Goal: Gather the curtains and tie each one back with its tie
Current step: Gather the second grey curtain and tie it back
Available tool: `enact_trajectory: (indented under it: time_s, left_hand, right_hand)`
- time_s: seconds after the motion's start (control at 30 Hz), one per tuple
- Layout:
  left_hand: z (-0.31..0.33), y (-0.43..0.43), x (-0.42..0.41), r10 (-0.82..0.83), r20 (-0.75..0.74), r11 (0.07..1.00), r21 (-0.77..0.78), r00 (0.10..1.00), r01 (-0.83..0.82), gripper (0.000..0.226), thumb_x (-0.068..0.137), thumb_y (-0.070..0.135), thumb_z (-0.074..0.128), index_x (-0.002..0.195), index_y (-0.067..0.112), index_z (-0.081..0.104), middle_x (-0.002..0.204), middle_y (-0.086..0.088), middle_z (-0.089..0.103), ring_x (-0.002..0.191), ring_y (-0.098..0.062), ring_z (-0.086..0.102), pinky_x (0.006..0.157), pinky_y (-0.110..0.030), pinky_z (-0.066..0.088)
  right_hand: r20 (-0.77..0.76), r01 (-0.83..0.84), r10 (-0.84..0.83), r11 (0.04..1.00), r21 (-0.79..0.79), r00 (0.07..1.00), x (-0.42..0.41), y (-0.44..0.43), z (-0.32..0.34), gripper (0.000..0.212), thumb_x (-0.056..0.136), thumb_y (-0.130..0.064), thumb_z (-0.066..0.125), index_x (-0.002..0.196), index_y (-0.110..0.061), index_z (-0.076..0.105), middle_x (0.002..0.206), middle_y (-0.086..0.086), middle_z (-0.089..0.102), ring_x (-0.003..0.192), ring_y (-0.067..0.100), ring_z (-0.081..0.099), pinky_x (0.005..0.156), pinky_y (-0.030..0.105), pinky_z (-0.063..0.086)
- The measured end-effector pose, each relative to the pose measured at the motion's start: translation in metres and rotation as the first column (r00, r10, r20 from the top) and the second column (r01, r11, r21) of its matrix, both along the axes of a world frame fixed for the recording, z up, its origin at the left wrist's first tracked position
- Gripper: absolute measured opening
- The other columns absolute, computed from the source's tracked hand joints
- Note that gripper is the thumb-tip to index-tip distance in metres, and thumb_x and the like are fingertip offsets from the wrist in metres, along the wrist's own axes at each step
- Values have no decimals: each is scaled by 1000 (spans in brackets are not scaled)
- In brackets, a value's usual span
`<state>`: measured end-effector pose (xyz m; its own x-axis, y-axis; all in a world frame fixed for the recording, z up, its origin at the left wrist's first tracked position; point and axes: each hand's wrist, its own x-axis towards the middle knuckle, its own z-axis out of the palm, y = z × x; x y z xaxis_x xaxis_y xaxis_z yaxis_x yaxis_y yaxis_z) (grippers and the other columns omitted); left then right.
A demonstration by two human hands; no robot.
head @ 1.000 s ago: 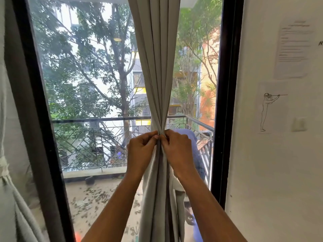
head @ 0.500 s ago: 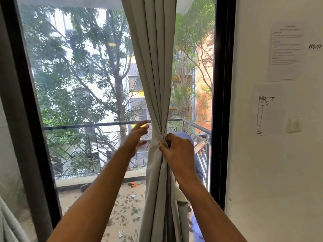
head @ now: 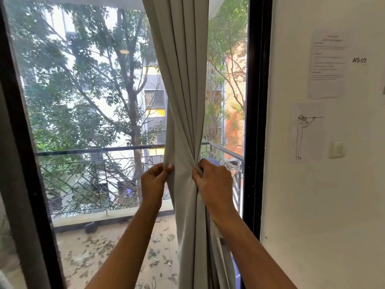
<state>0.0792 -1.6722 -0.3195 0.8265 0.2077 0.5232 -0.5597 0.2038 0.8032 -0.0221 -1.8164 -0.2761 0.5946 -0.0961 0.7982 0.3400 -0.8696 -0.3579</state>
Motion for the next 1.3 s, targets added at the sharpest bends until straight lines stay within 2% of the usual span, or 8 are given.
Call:
enact_trajectory:
  time_s: [0.3, 0.47, 0.6, 0.7, 0.8, 0.93, 1.07, 1.3]
  left_hand:
    - [6, -4, -52, 434, 193, 876, 138, 880, -462, 28, 81, 18, 76, 82, 45, 69, 69, 23, 69, 66, 9, 67, 60, -7, 49]
    - [16, -28, -56, 612, 331, 570, 446, 719, -690, 5, 80, 33, 68, 78, 31, 71, 67, 9, 72, 58, -6, 59, 49, -12, 29]
    - [18, -32, -51, 441, 238, 769, 398, 865, -501, 10, 82, 22, 70, 83, 31, 76, 71, 13, 72, 66, -2, 67, 57, -9, 42]
    - [13, -24, -53, 113, 143, 955, 259, 983, -147, 19, 88, 11, 67, 93, 27, 76, 84, 4, 76, 83, -12, 72, 75, -20, 55]
    - [21, -21, -61, -98, 86, 973, 219, 991, 78, 16, 87, 35, 65, 86, 29, 79, 86, -7, 77, 90, -25, 73, 78, -31, 58]
    - [31, -19, -59, 0, 127, 906, 420, 992, -53, 9, 81, 45, 70, 80, 41, 77, 72, 2, 75, 69, -2, 67, 73, -38, 56]
    - [21, -26, -53, 66, 106, 921, 377, 992, -102, 40, 86, 36, 71, 67, 1, 66, 62, -29, 57, 59, -14, 48, 57, -38, 42]
    - [4, -40, -54, 151, 148, 907, 372, 977, -197, 14, 88, 23, 70, 74, 26, 70, 59, 17, 65, 58, 7, 58, 57, -12, 43]
  right_hand:
    - [50, 99, -96, 993, -60, 994, 10, 20, -5, 22, 96, -29, 46, 93, -12, 61, 79, 8, 65, 77, 25, 62, 61, 29, 39]
    - [82, -7, 10, 999, -40, 997, 5, 27, -6, 22, 95, -32, 51, 95, -13, 61, 81, 8, 68, 75, 27, 64, 60, 28, 39]
    - [89, -27, 26, 1000, 3, 996, 7, 15, -8, 18, 94, -28, 53, 91, -12, 60, 80, 8, 66, 73, 27, 63, 61, 31, 41]
    - [93, -20, 23, 999, -34, 995, 13, 10, -11, 18, 96, -26, 51, 98, -11, 62, 86, 7, 67, 75, 25, 64, 63, 32, 48]
    - [63, -89, 89, 996, -6, 994, 21, 10, -12, 19, 96, -17, 50, 100, -6, 64, 91, 12, 68, 78, 28, 66, 70, 36, 54]
    - [32, -162, 161, 986, 34, 986, 26, 7, -15, 16, 91, -11, 54, 94, -8, 70, 85, 10, 68, 72, 24, 63, 61, 24, 41]
    - [-22, -355, 365, 917, 183, 931, 33, -6, -18, 17, 87, -16, 62, 98, -11, 74, 93, 5, 63, 82, 19, 62, 70, 21, 48]
    - [-148, -524, 680, 668, 528, 719, 39, -35, -21, 31, 89, 2, 55, 114, -11, 67, 115, 1, 58, 114, 22, 56, 103, 35, 44]
